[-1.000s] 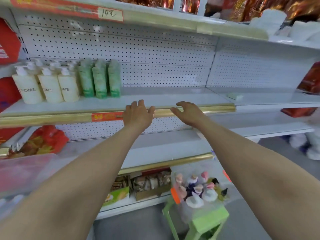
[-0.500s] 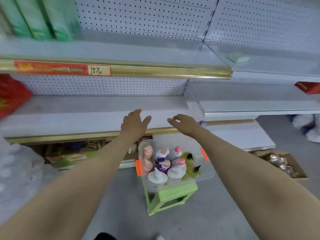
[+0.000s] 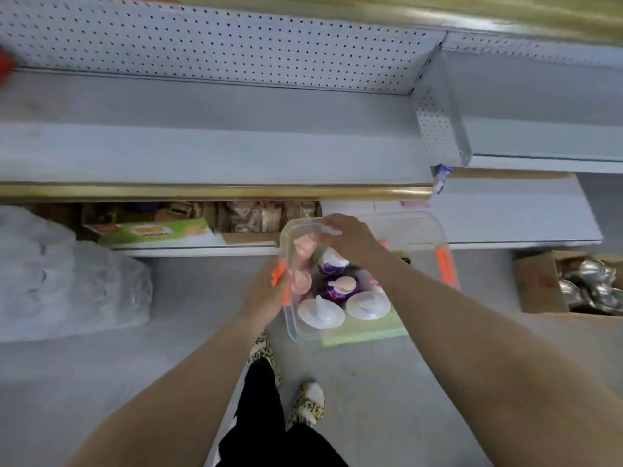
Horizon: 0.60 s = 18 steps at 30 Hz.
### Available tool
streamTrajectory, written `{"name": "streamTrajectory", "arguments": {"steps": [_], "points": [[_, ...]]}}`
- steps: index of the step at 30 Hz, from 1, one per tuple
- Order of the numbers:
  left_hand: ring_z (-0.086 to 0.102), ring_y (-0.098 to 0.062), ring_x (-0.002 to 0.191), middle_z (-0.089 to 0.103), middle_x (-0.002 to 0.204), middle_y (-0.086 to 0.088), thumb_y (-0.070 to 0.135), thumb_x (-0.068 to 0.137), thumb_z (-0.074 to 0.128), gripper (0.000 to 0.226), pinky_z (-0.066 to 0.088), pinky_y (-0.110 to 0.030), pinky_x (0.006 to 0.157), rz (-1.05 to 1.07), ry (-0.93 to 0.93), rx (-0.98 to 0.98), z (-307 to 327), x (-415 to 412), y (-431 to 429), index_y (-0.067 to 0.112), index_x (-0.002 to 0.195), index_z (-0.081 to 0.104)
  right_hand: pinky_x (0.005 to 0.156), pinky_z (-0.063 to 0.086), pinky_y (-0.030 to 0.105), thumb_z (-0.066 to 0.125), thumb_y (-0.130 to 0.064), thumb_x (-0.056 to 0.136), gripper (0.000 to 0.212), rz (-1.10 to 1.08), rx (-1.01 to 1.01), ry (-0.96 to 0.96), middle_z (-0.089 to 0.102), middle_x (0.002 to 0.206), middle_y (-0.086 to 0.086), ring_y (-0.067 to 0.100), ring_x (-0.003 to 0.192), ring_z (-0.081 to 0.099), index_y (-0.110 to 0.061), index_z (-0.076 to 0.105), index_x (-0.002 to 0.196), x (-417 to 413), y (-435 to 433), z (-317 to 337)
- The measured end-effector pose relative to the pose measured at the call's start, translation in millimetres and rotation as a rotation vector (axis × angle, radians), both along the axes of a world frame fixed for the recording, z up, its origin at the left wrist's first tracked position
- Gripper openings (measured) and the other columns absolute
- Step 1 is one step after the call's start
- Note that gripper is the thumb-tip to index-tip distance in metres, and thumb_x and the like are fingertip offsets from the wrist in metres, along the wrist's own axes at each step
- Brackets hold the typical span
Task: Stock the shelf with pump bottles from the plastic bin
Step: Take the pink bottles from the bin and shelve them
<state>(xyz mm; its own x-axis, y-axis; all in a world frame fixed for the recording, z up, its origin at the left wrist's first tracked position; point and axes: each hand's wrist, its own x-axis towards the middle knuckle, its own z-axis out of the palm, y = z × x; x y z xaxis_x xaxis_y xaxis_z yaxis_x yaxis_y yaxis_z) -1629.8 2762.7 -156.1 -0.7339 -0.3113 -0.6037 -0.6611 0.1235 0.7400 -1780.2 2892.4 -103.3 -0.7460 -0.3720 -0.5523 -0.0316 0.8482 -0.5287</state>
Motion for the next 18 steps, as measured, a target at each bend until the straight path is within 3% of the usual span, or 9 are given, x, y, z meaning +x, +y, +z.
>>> {"name": "streamTrajectory", "arguments": {"steps": [3,5,7,9,12,15,18], "points": [[0.061,-0.025,0.113,0.062,0.119,-0.005,0.028,0.101,0.052,0.033,0.046,-0.035,0.096,0.056,0.013,0.093,-20,-10,2,0.021,0.133,0.054,0.103,0.045,0.031,0.072,-0.047,0.086,0.053,0.028,0.035,-0.037,0.058,0.139,-0.001,0.019,0.125,0.054,-0.028,0.06,0.134,-15,-9,-21],[0.061,-0.021,0.111,0.061,0.122,0.002,0.041,0.099,0.051,0.031,0.05,-0.037,0.096,0.047,0.024,0.132,-29,-11,3,0.039,0.13,0.054,0.091,0.043,0.02,0.075,-0.041,0.085,0.048,0.071,0.019,-0.083,0.062,0.134,-0.003,0.014,0.119,0.057,-0.034,0.062,0.13,-21,-10,-34],[0.061,-0.016,0.108,0.061,0.123,0.005,0.056,0.092,0.05,0.035,0.054,-0.04,0.091,0.052,0.027,0.145,-40,-8,5,0.057,0.127,0.05,0.094,0.038,0.023,0.076,-0.038,0.085,0.05,0.11,0.019,-0.132,0.062,0.134,-0.005,0.015,0.123,0.055,-0.032,0.061,0.132,-21,-9,-45],[0.062,-0.005,0.096,0.063,0.112,0.013,0.044,0.099,0.051,0.031,0.055,-0.028,0.08,0.105,0.068,0.175,-40,-2,11,0.067,0.121,0.049,0.103,0.038,0.03,0.076,-0.041,0.084,0.054,0.141,0.039,-0.131,0.061,0.135,-0.006,0.016,0.126,0.054,-0.031,0.059,0.135,-20,-9,-56],[0.06,0.009,0.079,0.064,0.095,0.022,0.022,0.102,0.049,0.037,0.047,-0.013,0.066,0.192,0.118,0.205,-44,0,18,0.054,0.121,0.048,0.105,0.041,0.034,0.076,-0.039,0.084,0.05,0.181,0.037,-0.091,0.063,0.131,-0.008,0.016,0.121,0.055,-0.034,0.062,0.132,-22,-13,-64],[0.06,0.011,0.073,0.066,0.079,0.032,0.015,0.103,0.045,0.042,0.046,-0.009,0.06,0.211,0.144,0.257,-41,-1,20,0.036,0.139,0.036,0.092,0.042,0.026,0.077,-0.038,0.083,0.045,0.223,0.047,-0.038,0.066,0.122,-0.008,0.014,0.112,0.058,-0.034,0.066,0.127,-25,-17,-74],[0.058,0.013,0.061,0.064,0.081,0.013,0.004,0.103,0.041,0.052,0.045,-0.007,0.056,0.179,0.172,0.256,-34,-2,22,0.02,0.148,0.022,0.08,0.036,0.02,0.076,-0.036,0.085,0.038,0.193,0.052,0.036,0.068,0.115,-0.008,0.011,0.104,0.059,-0.028,0.07,0.122,-23,-20,-83]]}}
